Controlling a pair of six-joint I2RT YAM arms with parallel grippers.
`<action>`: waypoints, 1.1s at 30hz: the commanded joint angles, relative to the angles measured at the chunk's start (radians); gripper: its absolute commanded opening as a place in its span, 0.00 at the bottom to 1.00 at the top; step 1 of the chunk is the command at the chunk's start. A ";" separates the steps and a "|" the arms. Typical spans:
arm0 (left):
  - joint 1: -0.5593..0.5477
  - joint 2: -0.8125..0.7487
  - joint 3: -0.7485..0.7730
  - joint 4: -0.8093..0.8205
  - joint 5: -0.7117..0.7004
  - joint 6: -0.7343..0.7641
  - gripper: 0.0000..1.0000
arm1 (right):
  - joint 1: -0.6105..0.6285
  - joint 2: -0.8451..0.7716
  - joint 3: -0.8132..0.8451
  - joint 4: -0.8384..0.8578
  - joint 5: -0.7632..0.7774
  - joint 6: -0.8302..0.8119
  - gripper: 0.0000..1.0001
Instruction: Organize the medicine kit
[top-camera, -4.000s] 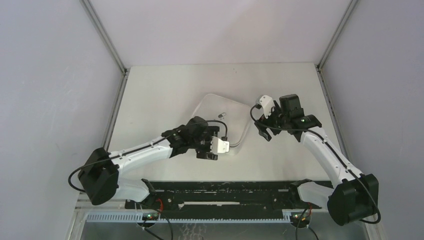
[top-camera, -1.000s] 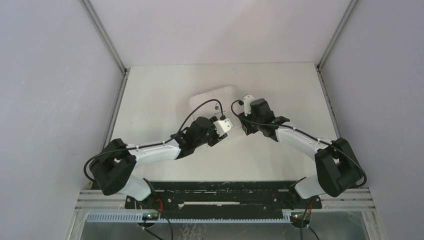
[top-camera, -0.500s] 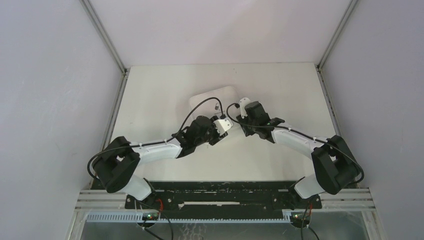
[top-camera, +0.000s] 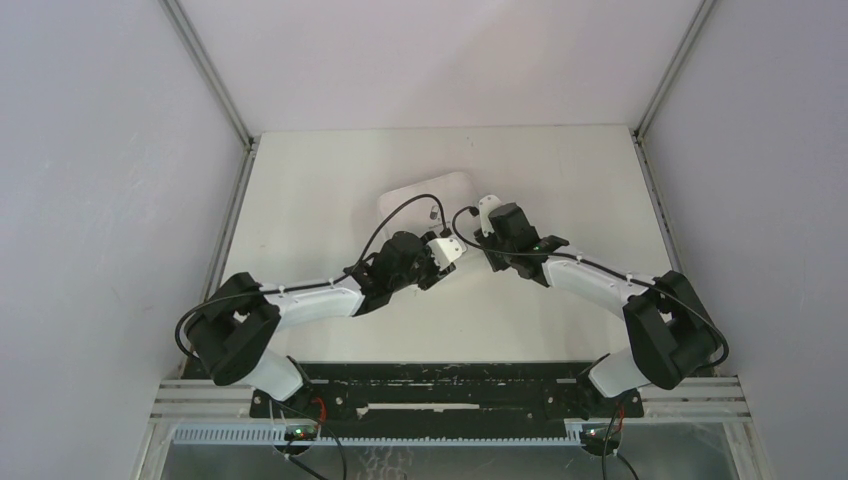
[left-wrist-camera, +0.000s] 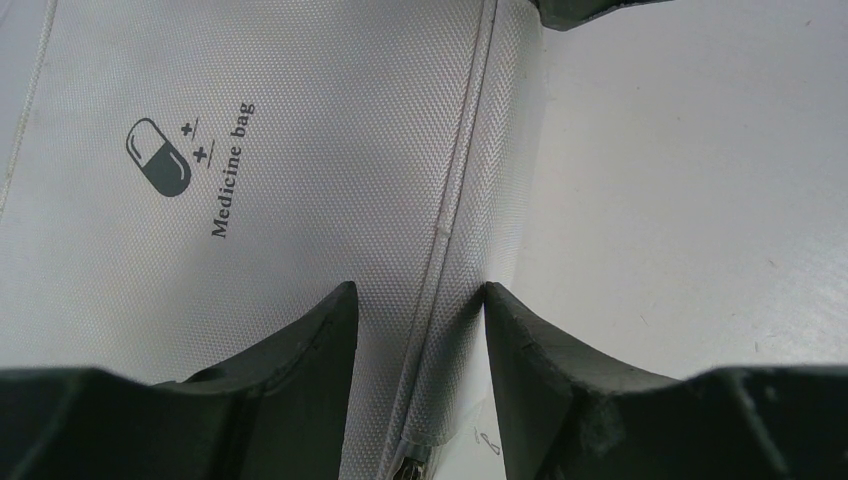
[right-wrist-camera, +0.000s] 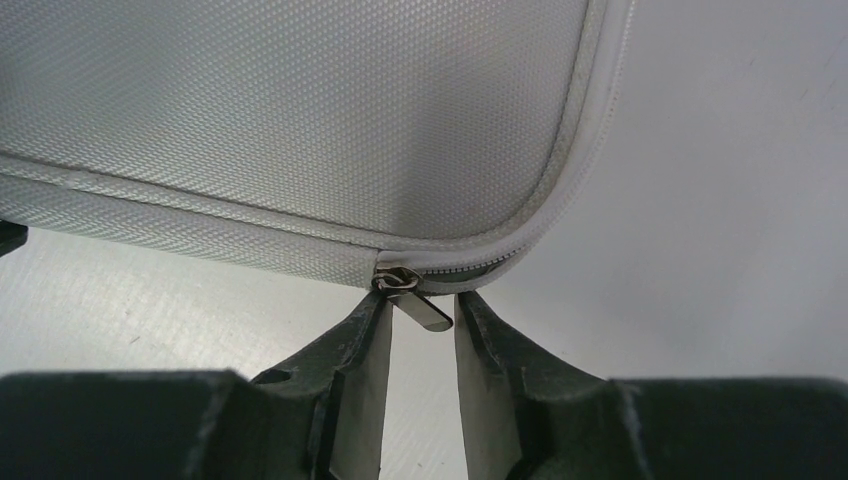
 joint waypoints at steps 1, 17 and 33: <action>0.006 0.004 -0.020 0.007 0.034 -0.021 0.53 | 0.006 -0.039 0.018 0.057 0.025 -0.022 0.29; 0.011 0.004 -0.016 -0.009 0.058 -0.021 0.51 | 0.011 -0.064 0.025 0.056 0.026 -0.077 0.31; 0.012 0.026 -0.004 -0.024 0.050 0.003 0.49 | 0.009 -0.055 0.034 0.046 0.013 -0.089 0.09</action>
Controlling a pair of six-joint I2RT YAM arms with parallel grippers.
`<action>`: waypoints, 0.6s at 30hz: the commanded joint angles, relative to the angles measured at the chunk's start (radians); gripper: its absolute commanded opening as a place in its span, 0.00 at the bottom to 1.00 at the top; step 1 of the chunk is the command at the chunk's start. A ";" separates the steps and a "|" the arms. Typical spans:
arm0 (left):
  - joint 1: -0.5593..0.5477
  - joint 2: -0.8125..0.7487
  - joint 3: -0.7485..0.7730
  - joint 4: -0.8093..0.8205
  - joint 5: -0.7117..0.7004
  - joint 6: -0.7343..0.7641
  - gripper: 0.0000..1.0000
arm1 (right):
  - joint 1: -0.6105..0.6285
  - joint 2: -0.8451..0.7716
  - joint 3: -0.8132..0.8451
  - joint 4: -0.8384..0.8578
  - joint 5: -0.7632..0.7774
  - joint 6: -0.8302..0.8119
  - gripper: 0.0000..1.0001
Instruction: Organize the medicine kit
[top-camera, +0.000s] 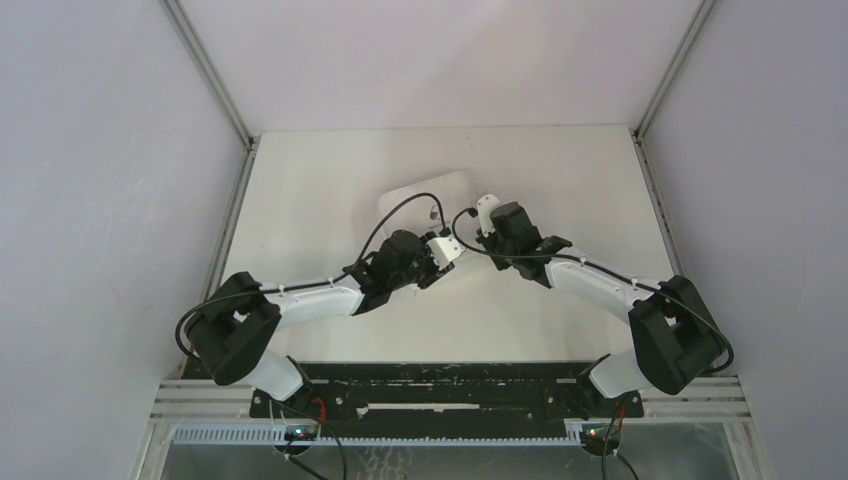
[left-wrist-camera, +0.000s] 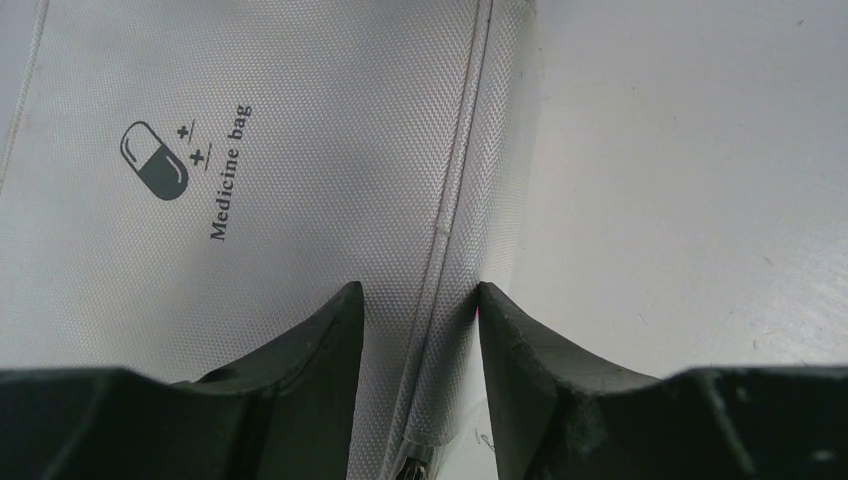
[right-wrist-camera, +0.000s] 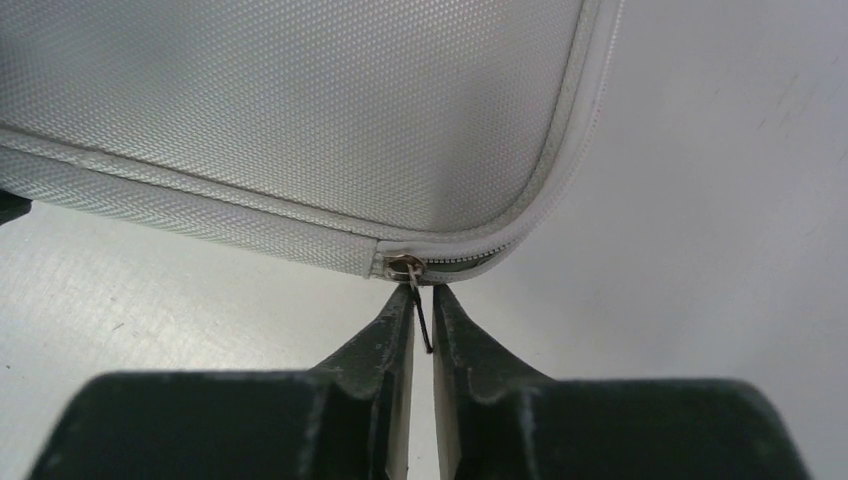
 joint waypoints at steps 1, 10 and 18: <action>0.003 0.026 -0.002 -0.024 0.013 0.005 0.48 | 0.005 -0.030 0.036 0.048 0.000 -0.018 0.07; 0.000 0.041 0.016 -0.073 -0.034 0.090 0.26 | -0.050 -0.049 0.048 0.006 -0.107 0.010 0.00; 0.002 0.015 0.020 -0.209 0.007 0.201 0.00 | -0.157 -0.055 0.064 -0.024 -0.133 0.003 0.00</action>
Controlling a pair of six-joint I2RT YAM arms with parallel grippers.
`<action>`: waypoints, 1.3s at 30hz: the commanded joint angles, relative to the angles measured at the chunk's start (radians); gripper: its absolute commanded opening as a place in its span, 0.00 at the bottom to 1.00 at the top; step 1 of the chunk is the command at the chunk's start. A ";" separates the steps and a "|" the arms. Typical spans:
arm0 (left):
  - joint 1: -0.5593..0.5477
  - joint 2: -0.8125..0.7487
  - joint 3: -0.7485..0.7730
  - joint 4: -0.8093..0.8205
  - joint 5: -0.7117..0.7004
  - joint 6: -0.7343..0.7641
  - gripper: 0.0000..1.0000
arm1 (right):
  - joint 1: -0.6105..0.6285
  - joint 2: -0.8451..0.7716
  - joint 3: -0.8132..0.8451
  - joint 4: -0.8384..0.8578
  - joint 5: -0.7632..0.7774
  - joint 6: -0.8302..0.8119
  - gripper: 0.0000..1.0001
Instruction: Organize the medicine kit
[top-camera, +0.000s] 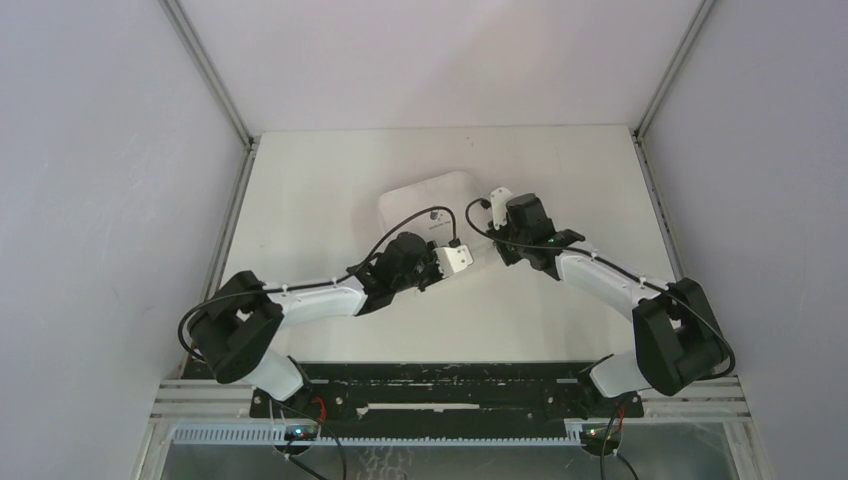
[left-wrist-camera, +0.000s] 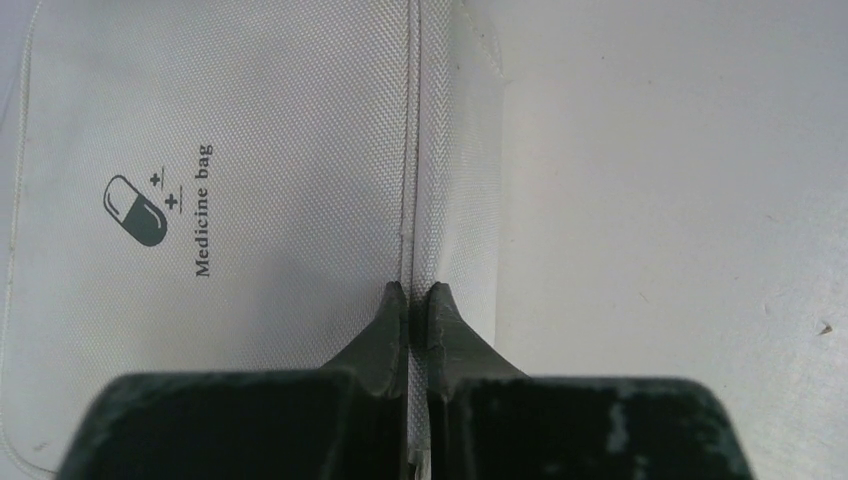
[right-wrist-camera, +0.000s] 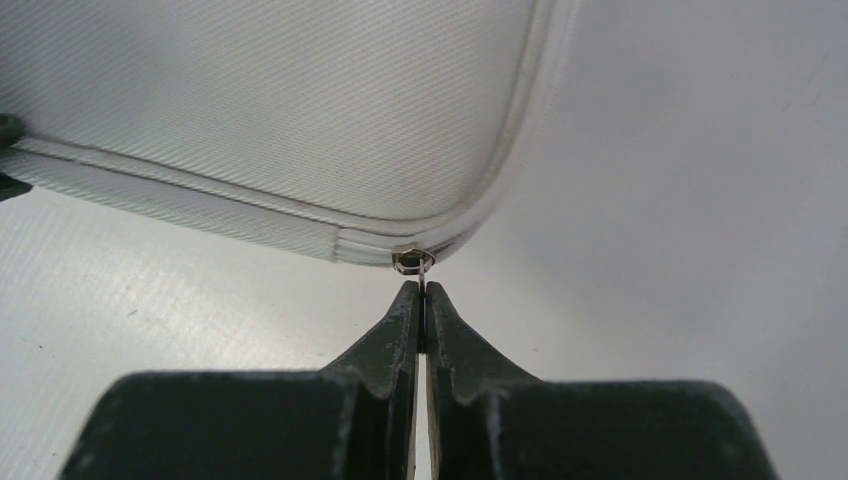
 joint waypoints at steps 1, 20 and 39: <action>0.018 -0.010 0.006 -0.193 0.013 0.080 0.00 | -0.063 -0.037 0.056 0.005 0.006 -0.008 0.00; 0.008 -0.125 0.111 -0.476 0.260 0.308 0.16 | -0.158 -0.096 0.032 -0.117 -0.450 -0.035 0.00; -0.165 0.164 0.379 -0.360 -0.076 0.261 0.71 | -0.153 -0.086 -0.004 -0.132 -0.482 -0.060 0.00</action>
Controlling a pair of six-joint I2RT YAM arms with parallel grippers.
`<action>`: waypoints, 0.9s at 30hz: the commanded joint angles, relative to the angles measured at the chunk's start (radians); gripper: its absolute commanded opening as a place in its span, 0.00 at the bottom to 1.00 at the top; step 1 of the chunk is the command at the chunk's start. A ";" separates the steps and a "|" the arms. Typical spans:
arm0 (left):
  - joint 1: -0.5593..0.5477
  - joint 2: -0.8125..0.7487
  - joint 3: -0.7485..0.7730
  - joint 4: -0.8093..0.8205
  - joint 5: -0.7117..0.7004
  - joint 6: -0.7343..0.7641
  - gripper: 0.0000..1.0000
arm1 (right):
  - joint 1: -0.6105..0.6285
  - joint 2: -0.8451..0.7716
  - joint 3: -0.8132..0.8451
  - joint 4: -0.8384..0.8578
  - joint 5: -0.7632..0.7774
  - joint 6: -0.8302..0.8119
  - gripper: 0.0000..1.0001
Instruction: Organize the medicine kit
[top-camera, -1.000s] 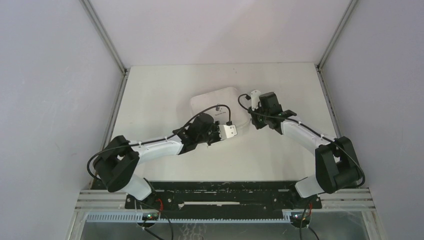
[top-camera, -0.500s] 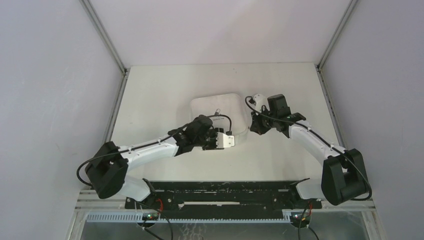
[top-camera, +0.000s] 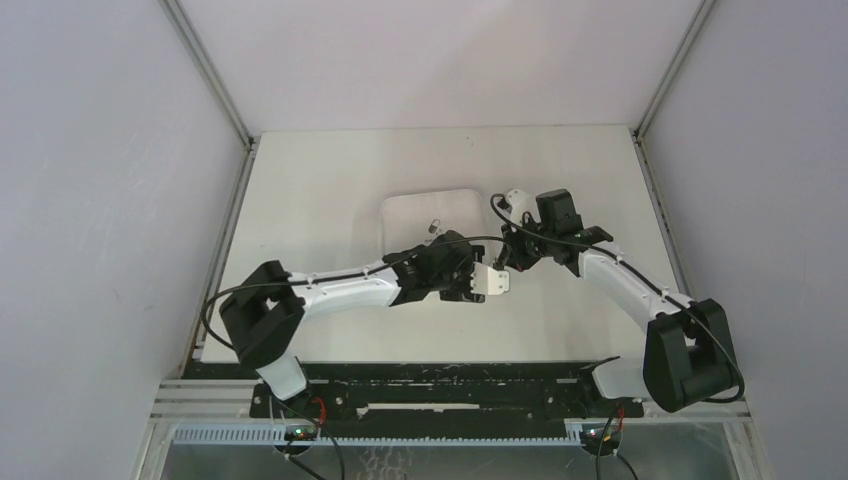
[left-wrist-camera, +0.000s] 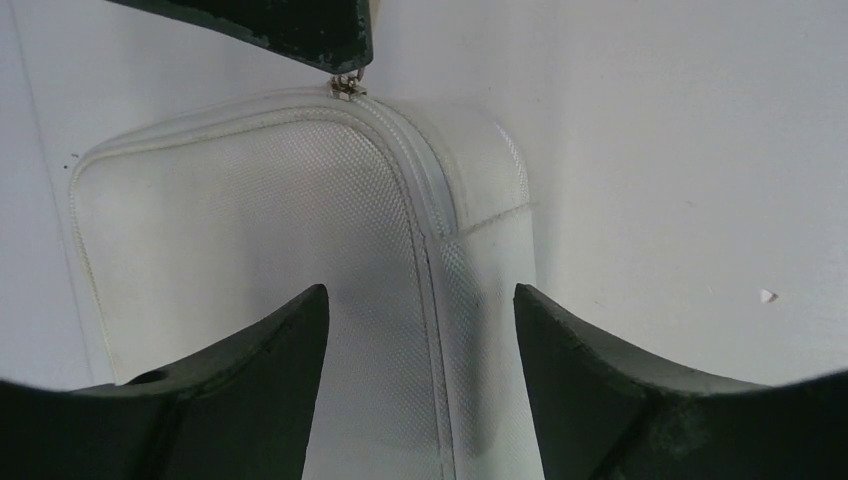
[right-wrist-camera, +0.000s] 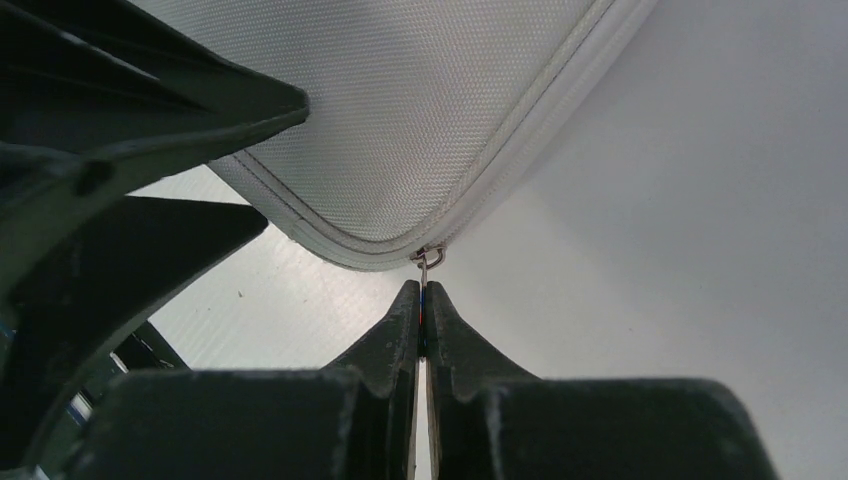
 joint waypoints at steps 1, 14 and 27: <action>-0.010 0.052 0.078 0.015 -0.055 -0.016 0.69 | 0.006 0.009 -0.001 0.020 -0.016 -0.020 0.00; -0.010 -0.054 -0.090 -0.028 -0.029 0.027 0.00 | 0.031 0.021 -0.002 0.034 0.183 -0.042 0.00; -0.010 -0.170 -0.177 -0.264 0.107 0.177 0.00 | 0.112 0.041 0.019 0.105 0.429 -0.007 0.00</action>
